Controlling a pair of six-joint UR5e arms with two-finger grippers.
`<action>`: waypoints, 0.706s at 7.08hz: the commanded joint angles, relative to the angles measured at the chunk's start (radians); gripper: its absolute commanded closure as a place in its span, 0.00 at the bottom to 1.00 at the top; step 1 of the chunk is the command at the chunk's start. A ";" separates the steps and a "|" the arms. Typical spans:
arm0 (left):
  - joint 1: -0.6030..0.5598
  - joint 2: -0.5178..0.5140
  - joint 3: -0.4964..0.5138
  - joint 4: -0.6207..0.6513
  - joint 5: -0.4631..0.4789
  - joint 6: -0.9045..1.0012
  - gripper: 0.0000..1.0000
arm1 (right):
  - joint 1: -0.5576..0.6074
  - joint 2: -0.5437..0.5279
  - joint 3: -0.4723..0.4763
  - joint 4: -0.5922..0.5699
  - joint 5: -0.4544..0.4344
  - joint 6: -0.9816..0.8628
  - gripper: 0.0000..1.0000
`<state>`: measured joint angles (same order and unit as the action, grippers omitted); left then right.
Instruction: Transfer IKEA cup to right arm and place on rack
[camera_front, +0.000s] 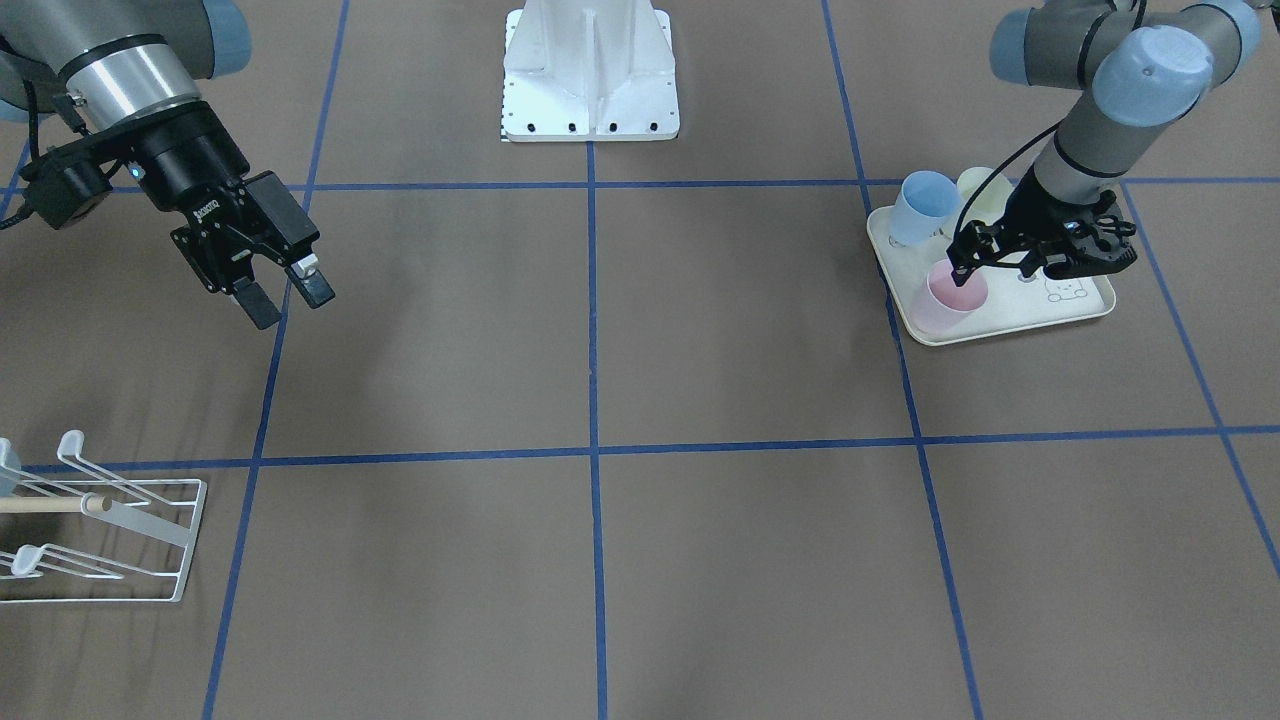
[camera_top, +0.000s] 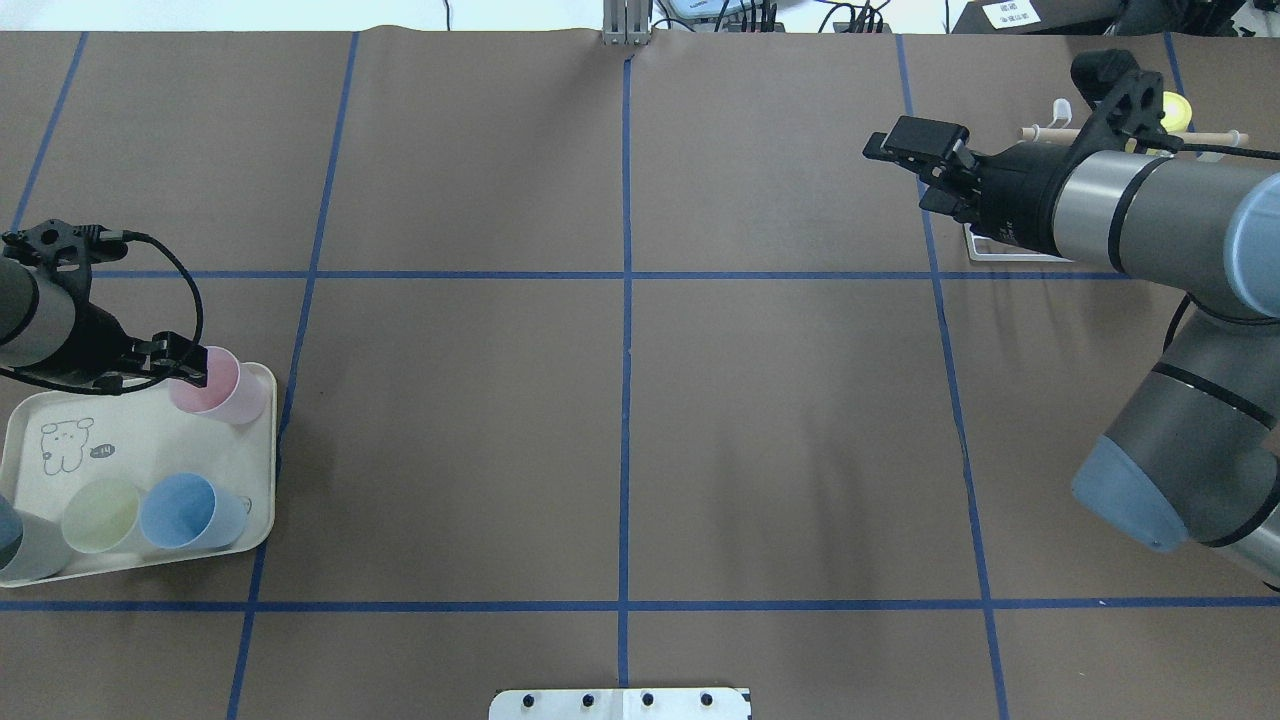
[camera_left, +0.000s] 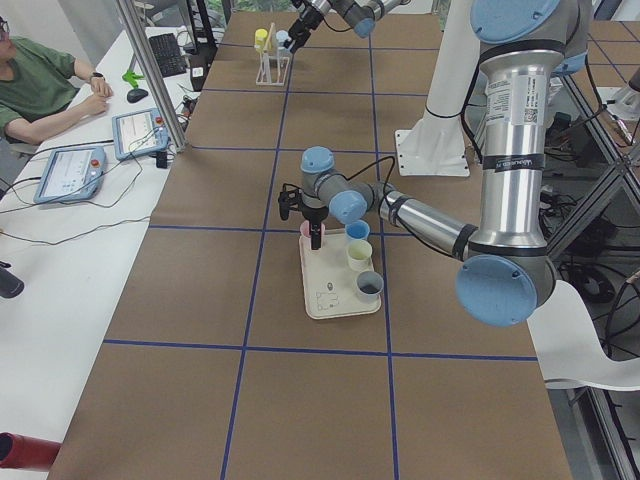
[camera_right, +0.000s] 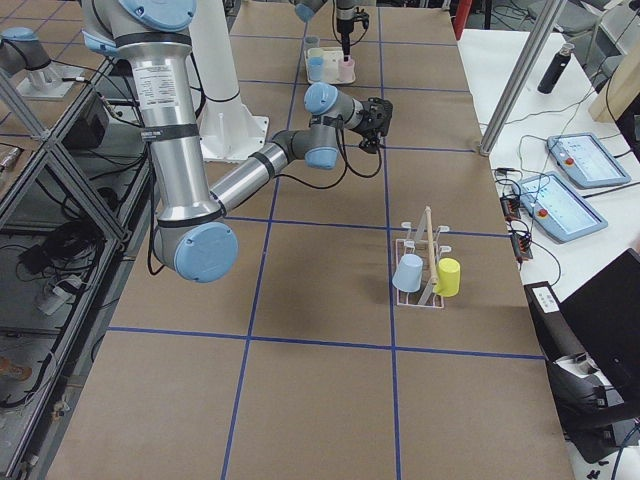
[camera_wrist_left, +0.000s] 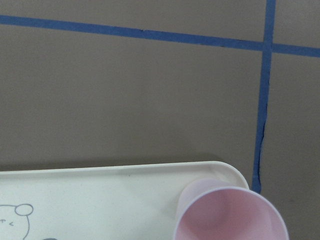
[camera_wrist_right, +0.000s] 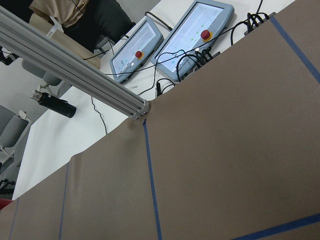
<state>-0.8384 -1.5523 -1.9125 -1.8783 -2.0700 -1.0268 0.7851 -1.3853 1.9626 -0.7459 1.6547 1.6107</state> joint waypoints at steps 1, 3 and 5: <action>0.008 -0.005 0.013 -0.001 -0.001 0.002 0.26 | 0.000 0.000 -0.002 0.003 0.001 0.000 0.00; 0.039 -0.026 0.052 -0.001 0.001 0.004 0.33 | 0.000 -0.003 -0.008 0.006 -0.001 0.000 0.00; 0.039 -0.029 0.043 -0.001 -0.004 0.005 0.94 | 0.000 -0.001 -0.014 0.008 -0.001 0.000 0.00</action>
<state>-0.8005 -1.5787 -1.8675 -1.8791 -2.0711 -1.0228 0.7854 -1.3875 1.9508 -0.7392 1.6538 1.6107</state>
